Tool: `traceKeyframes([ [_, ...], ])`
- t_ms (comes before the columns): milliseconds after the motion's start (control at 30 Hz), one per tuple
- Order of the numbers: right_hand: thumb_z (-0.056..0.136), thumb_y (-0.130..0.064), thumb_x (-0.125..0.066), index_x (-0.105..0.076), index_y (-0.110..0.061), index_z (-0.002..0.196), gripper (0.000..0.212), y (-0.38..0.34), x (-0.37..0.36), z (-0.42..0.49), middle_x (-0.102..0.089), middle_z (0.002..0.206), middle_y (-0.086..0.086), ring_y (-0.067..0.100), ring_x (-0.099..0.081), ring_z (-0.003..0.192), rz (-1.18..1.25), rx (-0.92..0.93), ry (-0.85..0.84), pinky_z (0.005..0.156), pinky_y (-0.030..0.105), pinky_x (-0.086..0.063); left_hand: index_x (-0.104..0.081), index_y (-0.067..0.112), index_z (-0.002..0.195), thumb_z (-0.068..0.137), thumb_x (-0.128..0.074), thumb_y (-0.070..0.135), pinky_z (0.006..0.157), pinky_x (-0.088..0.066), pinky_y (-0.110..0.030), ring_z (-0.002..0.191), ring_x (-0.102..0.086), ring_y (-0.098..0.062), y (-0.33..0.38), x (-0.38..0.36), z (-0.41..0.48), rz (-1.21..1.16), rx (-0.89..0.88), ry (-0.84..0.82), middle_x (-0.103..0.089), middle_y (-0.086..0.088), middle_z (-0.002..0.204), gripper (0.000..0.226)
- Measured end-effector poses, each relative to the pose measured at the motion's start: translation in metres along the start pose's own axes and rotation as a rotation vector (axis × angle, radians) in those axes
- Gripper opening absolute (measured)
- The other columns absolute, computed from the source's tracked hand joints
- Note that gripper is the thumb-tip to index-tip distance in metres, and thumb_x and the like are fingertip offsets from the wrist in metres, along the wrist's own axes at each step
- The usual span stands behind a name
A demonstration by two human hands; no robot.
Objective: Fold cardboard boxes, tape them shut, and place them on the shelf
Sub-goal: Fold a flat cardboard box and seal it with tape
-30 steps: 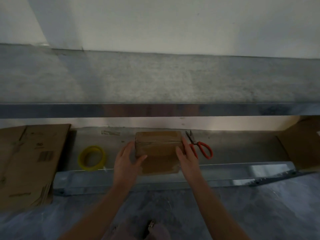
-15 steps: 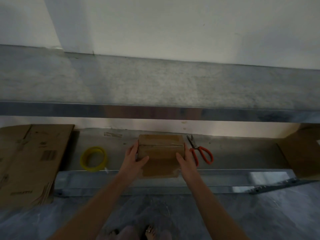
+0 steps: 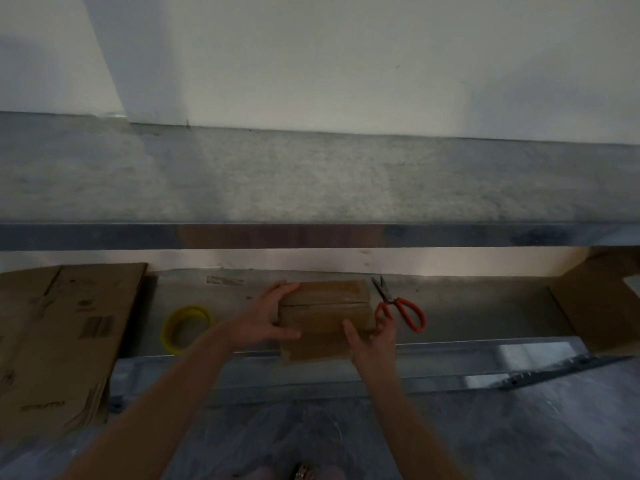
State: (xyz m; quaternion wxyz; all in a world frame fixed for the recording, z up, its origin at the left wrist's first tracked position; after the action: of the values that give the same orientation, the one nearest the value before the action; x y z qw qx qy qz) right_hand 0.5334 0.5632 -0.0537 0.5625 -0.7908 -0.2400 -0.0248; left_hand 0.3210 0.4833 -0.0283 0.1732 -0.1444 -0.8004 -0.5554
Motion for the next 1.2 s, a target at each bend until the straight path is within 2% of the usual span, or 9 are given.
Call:
traceKeyframes([
  [67, 0.045, -0.084, -0.074, -0.024, -0.026, 0.146, 0.127, 0.005, -0.009, -0.013, -0.036, 0.147, 0.006, 0.026, -0.046, 0.13, 0.032, 0.017, -0.044, 0.103, 0.051, -0.048, -0.01, 0.058, 0.139, 0.052, -0.088, 0.052, 0.111, -0.037, -0.038, 0.134, -0.03, -0.016, -0.005, -0.003, -0.01, -0.012, -0.028, 0.018, -0.012, 0.019, 0.144, 0.117],
  [233, 0.076, -0.015, -0.083, -0.015, -0.027, 0.154, 0.104, -0.027, -0.012, -0.038, -0.03, 0.151, -0.009, 0.008, -0.036, 0.136, 0.12, 0.191, -0.085, 0.101, 0.029, -0.048, -0.01, 0.052, 0.14, 0.051, -0.084, 0.062, 0.105, -0.044, -0.041, 0.129, -0.037, -0.016, 0.001, 0.004, -0.057, 0.06, -0.09, 0.341, -0.015, 0.021, 0.137, 0.116],
  [367, 0.079, -0.04, -0.078, -0.024, -0.033, 0.147, 0.088, -0.066, -0.017, -0.049, -0.026, 0.148, -0.018, 0.006, -0.033, 0.133, 0.046, 0.328, -0.007, 0.1, 0.029, -0.046, -0.017, 0.034, 0.146, 0.045, -0.075, 0.077, 0.104, -0.043, -0.043, 0.131, -0.034, -0.019, 0.022, 0.015, -0.09, -0.078, -0.03, 0.674, -0.016, 0.015, 0.142, 0.124],
  [433, 0.086, -0.035, -0.073, -0.034, -0.031, 0.141, 0.068, -0.08, -0.039, -0.052, -0.04, 0.143, -0.012, 0.005, -0.044, 0.128, 0.06, 0.358, -0.099, 0.102, 0.023, -0.046, -0.017, 0.028, 0.147, 0.04, -0.076, 0.074, 0.107, -0.037, -0.041, 0.131, -0.03, -0.021, 0.028, 0.015, -0.094, -0.128, 0.062, 0.767, -0.017, 0.007, 0.143, 0.13],
  [600, 0.083, -0.032, -0.076, -0.024, -0.039, 0.15, 0.085, -0.086, -0.071, -0.042, -0.048, 0.132, -0.023, 0.006, -0.048, 0.128, -0.046, 0.314, -0.359, 0.107, 0.032, -0.045, -0.018, 0.027, 0.148, 0.038, -0.068, 0.074, 0.109, -0.035, -0.042, 0.13, -0.031, -0.019, 0.024, -0.004, -0.078, -0.112, 0.114, 0.59, -0.029, 0.0, 0.141, 0.13],
  [700, 0.076, -0.034, -0.081, -0.026, -0.037, 0.149, 0.091, -0.091, -0.066, -0.036, -0.036, 0.142, -0.023, 0.003, -0.038, 0.134, -0.2, 0.398, -0.347, 0.113, 0.035, -0.037, -0.026, 0.028, 0.145, 0.067, -0.08, 0.046, 0.108, -0.039, -0.037, 0.125, -0.041, -0.014, 0.014, 0.008, -0.071, -0.093, 0.07, 0.547, -0.035, 0.0, 0.139, 0.097],
  [800, 0.075, -0.034, -0.082, -0.029, -0.033, 0.148, 0.091, -0.089, -0.07, -0.033, -0.046, 0.143, -0.01, 0.007, -0.05, 0.127, -0.256, 0.428, -0.327, 0.106, 0.036, -0.046, -0.031, 0.029, 0.145, 0.081, -0.075, 0.027, 0.106, -0.043, -0.037, 0.124, -0.047, -0.018, 0.003, 0.02, -0.057, -0.082, 0.046, 0.49, -0.034, -0.001, 0.142, 0.078],
  [1067, 0.083, -0.011, -0.076, -0.025, -0.017, 0.15, 0.085, -0.056, -0.102, -0.029, -0.048, 0.142, 0.005, 0.009, -0.051, 0.123, -0.346, 0.36, -0.46, 0.104, 0.021, -0.044, -0.046, 0.027, 0.141, 0.078, -0.078, 0.024, 0.106, -0.044, -0.041, 0.128, -0.047, -0.018, -0.036, 0.02, -0.057, 0.045, 0.075, 0.508, -0.036, 0.003, 0.148, 0.071],
  [1200, 0.085, -0.011, -0.074, -0.024, -0.018, 0.152, 0.084, -0.051, -0.095, -0.018, -0.047, 0.143, 0.004, 0.011, -0.051, 0.124, -0.354, 0.325, -0.465, 0.107, 0.03, -0.044, -0.047, 0.032, 0.139, 0.076, -0.079, 0.029, 0.107, -0.044, -0.04, 0.129, -0.047, -0.016, -0.035, 0.019, -0.047, 0.028, 0.07, 0.5, -0.036, 0.007, 0.148, 0.071],
])
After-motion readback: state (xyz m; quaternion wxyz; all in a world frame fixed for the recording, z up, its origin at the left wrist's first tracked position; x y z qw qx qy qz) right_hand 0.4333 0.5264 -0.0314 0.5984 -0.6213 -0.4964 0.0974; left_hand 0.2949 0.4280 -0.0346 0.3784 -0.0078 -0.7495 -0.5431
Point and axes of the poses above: each hand's wrist, its own z-axis towards the middle knuckle, its own x-axis out of the back of the hand, y = z × x, the point moved 10 cm from there along z, towards the middle knuckle
